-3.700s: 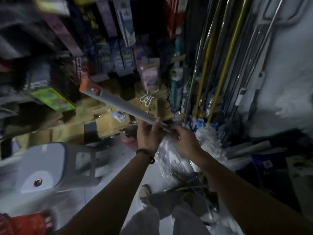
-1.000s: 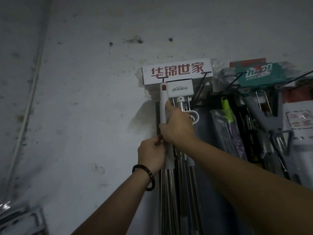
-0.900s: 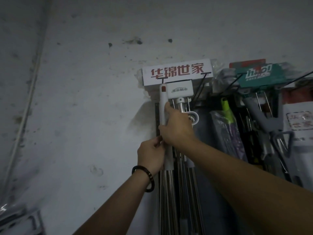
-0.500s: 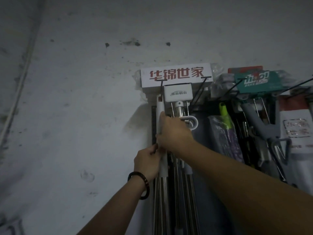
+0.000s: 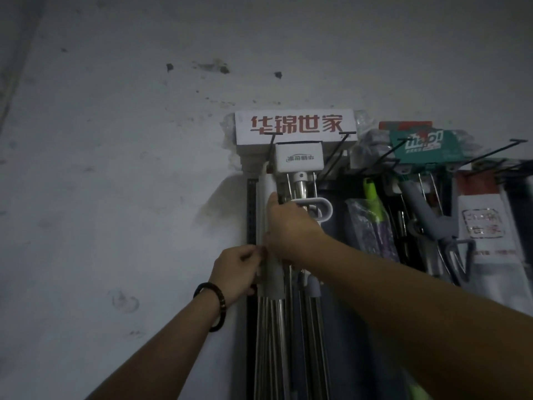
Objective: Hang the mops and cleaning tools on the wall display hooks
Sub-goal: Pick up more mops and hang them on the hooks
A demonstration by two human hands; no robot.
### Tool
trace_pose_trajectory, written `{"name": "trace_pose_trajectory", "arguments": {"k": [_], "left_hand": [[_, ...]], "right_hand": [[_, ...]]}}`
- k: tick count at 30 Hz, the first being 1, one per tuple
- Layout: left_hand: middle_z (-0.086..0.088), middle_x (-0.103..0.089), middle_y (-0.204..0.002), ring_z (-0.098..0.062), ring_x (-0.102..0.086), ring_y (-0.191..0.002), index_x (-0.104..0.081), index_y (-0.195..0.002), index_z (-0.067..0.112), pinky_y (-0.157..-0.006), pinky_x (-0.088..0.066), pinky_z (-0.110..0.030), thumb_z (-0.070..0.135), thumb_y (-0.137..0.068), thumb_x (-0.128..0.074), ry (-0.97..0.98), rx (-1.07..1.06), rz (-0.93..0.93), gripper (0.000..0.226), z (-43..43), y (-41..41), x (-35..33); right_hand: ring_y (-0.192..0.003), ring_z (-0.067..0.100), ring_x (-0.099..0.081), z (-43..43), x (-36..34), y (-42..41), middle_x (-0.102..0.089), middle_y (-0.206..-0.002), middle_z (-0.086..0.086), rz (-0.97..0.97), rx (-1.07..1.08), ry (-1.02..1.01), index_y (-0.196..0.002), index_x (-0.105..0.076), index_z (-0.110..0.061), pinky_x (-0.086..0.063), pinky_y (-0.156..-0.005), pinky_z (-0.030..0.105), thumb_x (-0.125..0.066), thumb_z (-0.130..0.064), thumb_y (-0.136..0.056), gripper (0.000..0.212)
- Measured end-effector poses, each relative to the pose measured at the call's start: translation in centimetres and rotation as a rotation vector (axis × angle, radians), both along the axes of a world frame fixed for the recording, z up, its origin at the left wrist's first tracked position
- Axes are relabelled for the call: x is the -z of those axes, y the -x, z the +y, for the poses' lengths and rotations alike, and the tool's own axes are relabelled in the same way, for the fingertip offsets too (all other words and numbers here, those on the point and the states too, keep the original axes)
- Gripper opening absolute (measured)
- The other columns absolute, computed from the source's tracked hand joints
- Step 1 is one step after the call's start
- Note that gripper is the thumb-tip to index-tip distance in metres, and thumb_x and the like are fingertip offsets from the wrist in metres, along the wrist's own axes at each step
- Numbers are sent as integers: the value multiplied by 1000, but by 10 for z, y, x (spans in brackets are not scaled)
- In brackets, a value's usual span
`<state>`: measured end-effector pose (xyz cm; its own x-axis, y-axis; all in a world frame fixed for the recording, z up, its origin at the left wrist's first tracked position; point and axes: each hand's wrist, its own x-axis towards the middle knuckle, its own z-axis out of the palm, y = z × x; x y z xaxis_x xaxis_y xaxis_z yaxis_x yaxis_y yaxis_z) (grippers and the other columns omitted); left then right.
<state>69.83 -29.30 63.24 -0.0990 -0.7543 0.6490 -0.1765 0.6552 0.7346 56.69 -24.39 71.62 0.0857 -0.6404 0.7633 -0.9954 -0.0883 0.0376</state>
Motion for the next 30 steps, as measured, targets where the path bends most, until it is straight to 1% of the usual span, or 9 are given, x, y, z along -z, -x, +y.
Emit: {"name": "trace_pose_trajectory", "arguments": {"k": [4, 7, 12, 16, 18, 21, 23, 27, 30], "left_hand": [[-8, -73, -87, -27, -69, -69, -76, -97, 24, -64, -59, -39, 12, -98, -57, -61, -32, 142, 22, -38, -18, 23], [-5, -77, -90, -25, -74, -76, -72, -101, 32, -73, -64, -44, 24, -85, -62, -84, -71, 79, 21, -66, -23, 47], [-3, -77, -104, -20, -74, -87, -67, -118, 47, -72, -63, -37, 40, -80, -70, -169, 95, -47, 40, -78, -16, 72], [-1, -78, -104, -15, -75, -90, -62, -113, 64, -81, -64, -40, 45, -75, -67, -192, 169, -94, 43, -107, -5, 91], [2, -78, -111, -19, -76, -95, -61, -124, 57, -86, -64, -47, 44, -80, -65, -154, 157, -156, 46, -113, 1, 95], [5, -76, -120, -13, -74, -101, -63, -129, 44, -84, -62, -24, 34, -93, -65, -108, 160, -148, 38, -87, 3, 89], [7, -76, -119, -8, -72, -101, -62, -135, 40, -79, -58, -15, 28, -98, -66, -78, 151, -118, 39, -87, 6, 91], [1, -74, -124, -14, -72, -107, -58, -143, 34, -95, -59, -30, 21, -101, -61, -59, 134, -65, 44, -89, 8, 93], [-5, -72, -128, -18, -72, -107, -54, -148, 33, -91, -62, -32, 18, -102, -57, -105, 145, -16, 48, -98, 8, 94]], "right_hand": [[-120, 41, -65, -1, -3, 5, -59, -139, 26, 21, -15, -9, -166, -11, -10, -59, -93, 51, -60, -22, -101, 83], [-119, 41, -64, 2, -3, 9, -61, -135, 26, 9, -48, -19, -165, -15, -14, -59, -95, 52, -67, -31, -98, 87], [-111, 35, -65, 4, -5, 13, -66, -125, 18, 54, -19, 0, -166, -16, -16, -54, -84, 39, -69, -42, -98, 90], [-103, 31, -66, 4, -5, 14, -68, -119, 16, 87, 16, 9, -166, -17, -18, -46, -73, 33, -70, -48, -96, 93], [-100, 29, -65, 6, -6, 13, -67, -123, 17, 98, 36, 16, -167, -18, -18, -48, -72, 34, -71, -48, -96, 93], [-98, 33, -71, 9, -4, 12, -67, -122, 17, 52, -6, 1, -166, -20, -21, -63, -80, 46, -73, -46, -96, 92], [-93, 32, -72, 11, -3, 11, -67, -118, 15, 18, -23, -15, -166, -20, -21, -64, -78, 51, -74, -44, -96, 91], [-82, 26, -72, 13, -1, 8, -68, -113, 14, 45, 13, 13, -168, -19, -19, -65, -74, 49, -72, -44, -98, 91], [-84, 27, -73, 12, -1, 6, -68, -115, 15, 40, 7, 11, -167, -20, -19, -65, -74, 48, -73, -41, -97, 91]]}}
